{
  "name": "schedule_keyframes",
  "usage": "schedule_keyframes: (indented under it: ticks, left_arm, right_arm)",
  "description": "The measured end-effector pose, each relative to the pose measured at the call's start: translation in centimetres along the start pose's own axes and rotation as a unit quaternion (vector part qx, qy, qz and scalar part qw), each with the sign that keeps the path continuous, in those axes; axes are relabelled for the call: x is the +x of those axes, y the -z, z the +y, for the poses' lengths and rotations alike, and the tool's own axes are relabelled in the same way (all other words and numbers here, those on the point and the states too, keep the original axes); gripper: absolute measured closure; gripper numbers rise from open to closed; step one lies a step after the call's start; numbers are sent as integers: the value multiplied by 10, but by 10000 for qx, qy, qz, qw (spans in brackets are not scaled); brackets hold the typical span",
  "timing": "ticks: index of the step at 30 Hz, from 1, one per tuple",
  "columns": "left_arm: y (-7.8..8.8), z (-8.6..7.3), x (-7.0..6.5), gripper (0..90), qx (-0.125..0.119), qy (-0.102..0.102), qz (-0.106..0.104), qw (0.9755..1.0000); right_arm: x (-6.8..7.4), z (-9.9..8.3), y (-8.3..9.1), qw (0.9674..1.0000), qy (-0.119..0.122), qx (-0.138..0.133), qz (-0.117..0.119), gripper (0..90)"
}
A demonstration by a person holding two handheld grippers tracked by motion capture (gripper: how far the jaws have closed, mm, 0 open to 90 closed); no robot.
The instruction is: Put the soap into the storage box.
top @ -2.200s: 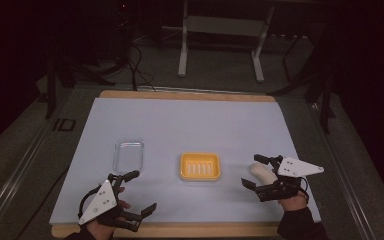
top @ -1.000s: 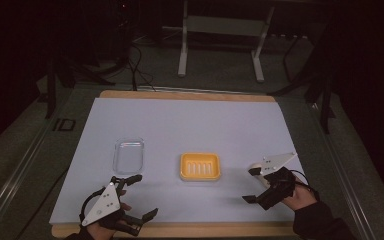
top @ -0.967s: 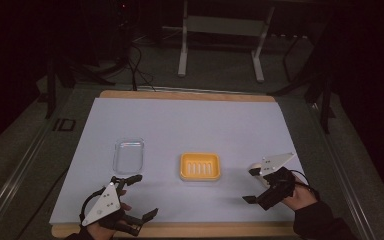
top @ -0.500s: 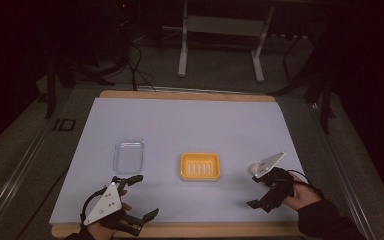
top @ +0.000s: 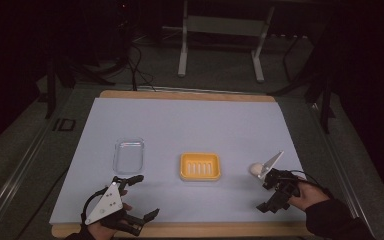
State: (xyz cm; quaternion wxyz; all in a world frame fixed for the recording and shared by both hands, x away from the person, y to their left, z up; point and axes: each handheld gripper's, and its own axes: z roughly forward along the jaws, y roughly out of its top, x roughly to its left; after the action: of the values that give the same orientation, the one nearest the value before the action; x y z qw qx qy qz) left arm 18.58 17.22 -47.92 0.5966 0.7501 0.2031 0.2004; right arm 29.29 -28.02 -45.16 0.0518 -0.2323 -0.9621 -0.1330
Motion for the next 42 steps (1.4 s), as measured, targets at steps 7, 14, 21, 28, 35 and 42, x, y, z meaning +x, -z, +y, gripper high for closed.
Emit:
schedule_keyframes:
  ticks: [7, 14, 21, 28, 35, 42]
  left_arm:
    - [0, 0, 0, 7, 19, -14, 0, 10000]
    - [-1, 0, 0, 7, 26, -8, -5, 10000]
    - [-1, 0, 0, 7, 31, -7, -1, 10000]
    - [-1, 0, 0, 7, 40, -6, -1, 10000]
    - [-2, 0, -1, 7, 40, -8, -3, 10000]
    - [-1, 0, -1, 7, 38, -7, 6, 10000]
  right_arm:
    - [-1, -5, 2, 9996, -97, 218, -127, 137]
    - [-8, -11, 2, 9966, -359, 688, -264, 138]
    - [-17, -17, 3, 9918, -635, 1028, -419, 138]
    - [-25, -22, -1, 9857, -1002, 1278, -445, 138]
    - [-36, -26, -6, 9795, -1278, 1464, -528, 145]
    - [-45, -26, -4, 9813, -1449, 1138, -553, 134]
